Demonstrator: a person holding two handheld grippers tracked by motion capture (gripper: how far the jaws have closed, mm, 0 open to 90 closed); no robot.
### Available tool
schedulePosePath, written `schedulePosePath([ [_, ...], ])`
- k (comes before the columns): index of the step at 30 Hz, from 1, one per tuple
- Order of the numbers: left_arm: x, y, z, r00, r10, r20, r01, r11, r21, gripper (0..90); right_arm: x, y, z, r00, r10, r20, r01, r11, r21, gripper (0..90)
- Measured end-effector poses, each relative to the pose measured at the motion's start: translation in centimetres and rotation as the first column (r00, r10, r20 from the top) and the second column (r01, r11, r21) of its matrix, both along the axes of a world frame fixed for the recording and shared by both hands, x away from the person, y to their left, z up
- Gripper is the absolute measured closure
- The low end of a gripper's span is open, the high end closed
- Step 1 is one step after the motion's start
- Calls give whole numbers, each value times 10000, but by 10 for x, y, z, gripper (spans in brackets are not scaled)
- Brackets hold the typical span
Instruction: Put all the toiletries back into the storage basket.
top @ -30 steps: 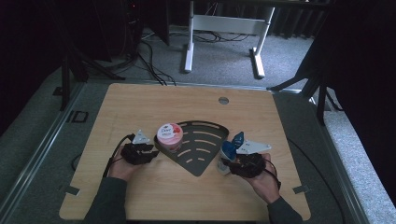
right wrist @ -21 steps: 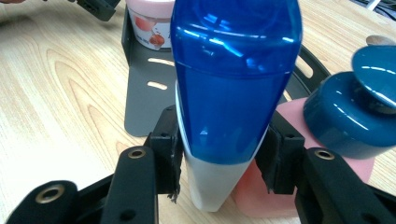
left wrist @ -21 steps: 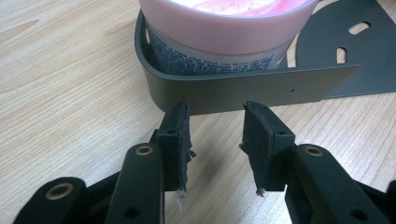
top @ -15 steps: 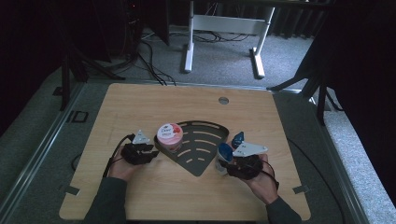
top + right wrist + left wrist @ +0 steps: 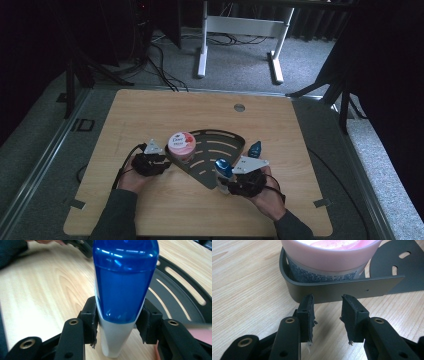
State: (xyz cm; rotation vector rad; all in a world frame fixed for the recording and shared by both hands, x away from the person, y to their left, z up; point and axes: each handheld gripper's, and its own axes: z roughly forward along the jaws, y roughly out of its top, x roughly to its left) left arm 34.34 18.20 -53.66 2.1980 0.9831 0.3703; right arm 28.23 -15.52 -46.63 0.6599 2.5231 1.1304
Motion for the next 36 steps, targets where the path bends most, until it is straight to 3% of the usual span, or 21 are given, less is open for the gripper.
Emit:
schedulePosePath([
  [5, 2, -2, -2, 10000, -31, -31, 31, 9999, 124, 620, -5, 13, 6, 9985, 544, -15, -543, 9980, 325, 564],
  [11, 4, -4, -3, 10000, 19, -80, -18, 9998, 178, 622, -5, 36, 6, 9945, 1043, 14, -1043, 9939, 370, 564],
  [23, 3, 2, -1, 9999, 155, -33, -155, 9998, 111, 622, 10, 90, 2, 9832, 1825, -5, -1822, 9817, 548, 563],
  [36, -1, 11, 5, 9996, 257, 105, -256, 9996, -73, 615, 24, 106, -4, 9789, 2022, -285, -2014, 9790, 303, 561],
])
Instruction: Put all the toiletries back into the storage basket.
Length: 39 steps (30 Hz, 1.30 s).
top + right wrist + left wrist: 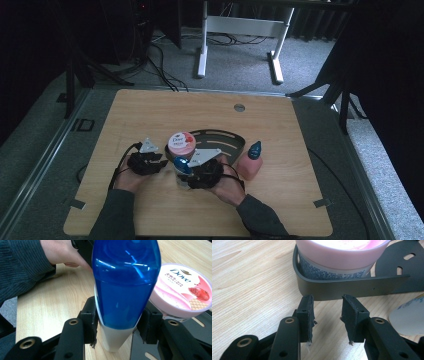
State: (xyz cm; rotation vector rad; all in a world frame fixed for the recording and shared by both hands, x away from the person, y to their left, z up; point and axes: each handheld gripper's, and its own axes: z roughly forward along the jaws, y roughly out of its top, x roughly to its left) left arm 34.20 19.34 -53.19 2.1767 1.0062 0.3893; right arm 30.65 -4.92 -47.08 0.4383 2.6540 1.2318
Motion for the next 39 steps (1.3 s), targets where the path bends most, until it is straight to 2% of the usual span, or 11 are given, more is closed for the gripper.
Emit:
schedulePosePath([
  [9, -1, 0, 5, 10000, -55, 62, 55, 10000, 26, 607, 8, 1, -1, 9997, 53, -247, -50, 9999, 114, 548],
  [17, -3, 6, 13, 9999, -66, 153, 67, 9999, -87, 599, 9, -9, -3, 9994, 5, -334, -3, 10000, 68, 464],
  [24, -5, 8, 26, 9992, -139, 371, 142, 9999, -61, 599, 5, -33, -7, 9992, -94, -381, 99, 9999, 139, 454],
  [35, -8, 11, 44, 9971, -471, 604, 474, 9989, -44, 609, 8, -74, -28, 9943, -887, -594, 891, 9960, 39, 467],
  [39, -9, 11, 50, 9958, -654, 640, 647, 9978, 124, 613, 8, -87, -37, 9907, -1202, -640, 1202, 9927, -30, 476],
])
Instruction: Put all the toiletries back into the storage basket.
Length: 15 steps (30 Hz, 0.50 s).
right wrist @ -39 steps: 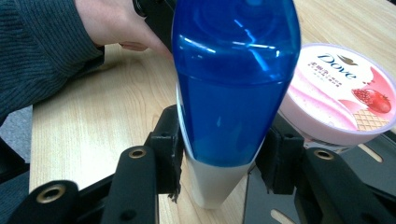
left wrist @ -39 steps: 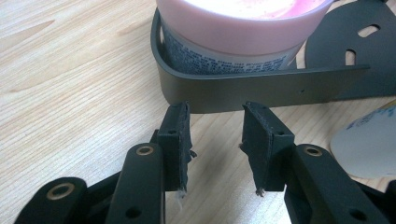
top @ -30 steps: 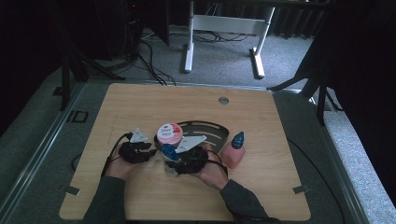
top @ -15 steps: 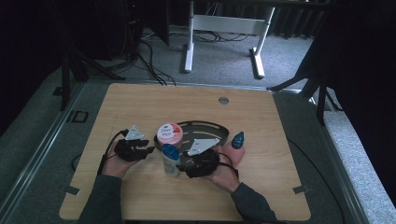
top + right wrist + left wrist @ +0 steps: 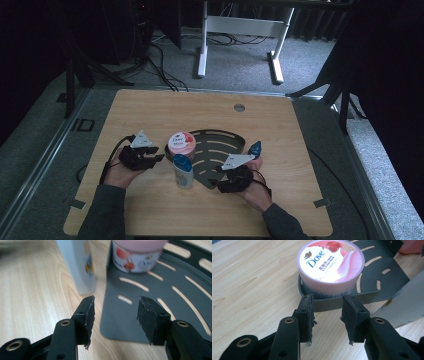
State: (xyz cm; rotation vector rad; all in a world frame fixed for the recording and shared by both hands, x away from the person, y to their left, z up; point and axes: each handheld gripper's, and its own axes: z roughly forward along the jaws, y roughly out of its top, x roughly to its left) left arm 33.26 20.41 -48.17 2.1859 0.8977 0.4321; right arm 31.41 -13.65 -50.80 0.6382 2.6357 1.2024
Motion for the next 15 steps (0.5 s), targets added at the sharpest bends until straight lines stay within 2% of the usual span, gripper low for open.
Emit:
schedulePosePath([
  [5, -2, 2, 9, 9999, -89, 135, 90, 9999, -75, 617, -1, -10, -10, 9996, -289, -75, 289, 9996, -79, 485],
  [15, -4, 3, 26, 9988, -420, 246, 417, 9990, 133, 642, -4, -30, -23, 9968, -787, -164, 785, 9968, -124, 491],
])
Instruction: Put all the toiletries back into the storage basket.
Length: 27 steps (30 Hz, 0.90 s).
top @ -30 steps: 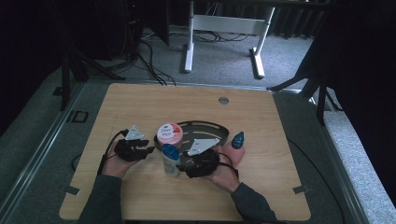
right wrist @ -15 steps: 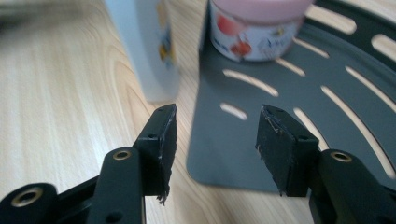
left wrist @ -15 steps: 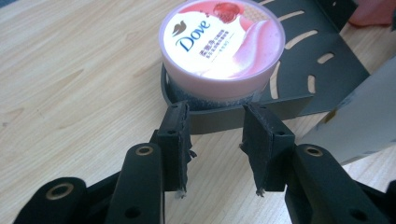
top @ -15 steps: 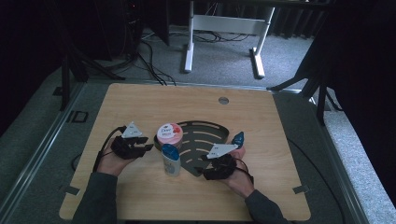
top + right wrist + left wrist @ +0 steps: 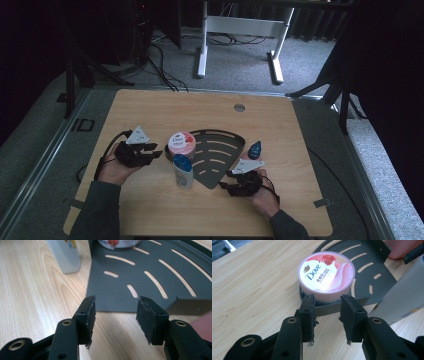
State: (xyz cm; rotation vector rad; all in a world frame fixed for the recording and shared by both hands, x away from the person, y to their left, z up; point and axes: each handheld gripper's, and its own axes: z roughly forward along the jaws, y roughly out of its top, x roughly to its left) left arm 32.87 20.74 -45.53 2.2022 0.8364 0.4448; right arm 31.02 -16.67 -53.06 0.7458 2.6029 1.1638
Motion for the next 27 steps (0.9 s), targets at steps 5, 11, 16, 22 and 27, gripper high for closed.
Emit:
schedulePosePath([
  [5, -1, 0, 6, 9999, -140, 36, 140, 9999, -31, 649, -1, -9, -4, 9999, -166, -42, 166, 9999, 47, 503],
  [11, -1, -3, 11, 9989, -469, -5, 469, 9989, 25, 661, -2, -10, -6, 9999, -156, -58, 156, 9999, 51, 500],
  [16, -1, -3, 15, 9971, -763, -63, 763, 9971, 11, 669, -3, -10, -7, 9999, -109, -86, 109, 9999, 21, 495],
  [22, -3, -3, 21, 9934, -1138, -130, 1140, 9935, 83, 676, -3, -10, -10, 9999, -33, -165, 32, 10000, -33, 495],
  [27, -5, -3, 25, 9889, -1469, -206, 1473, 9889, 204, 677, -4, -9, -11, 9998, 24, -193, -26, 10000, -62, 494],
])
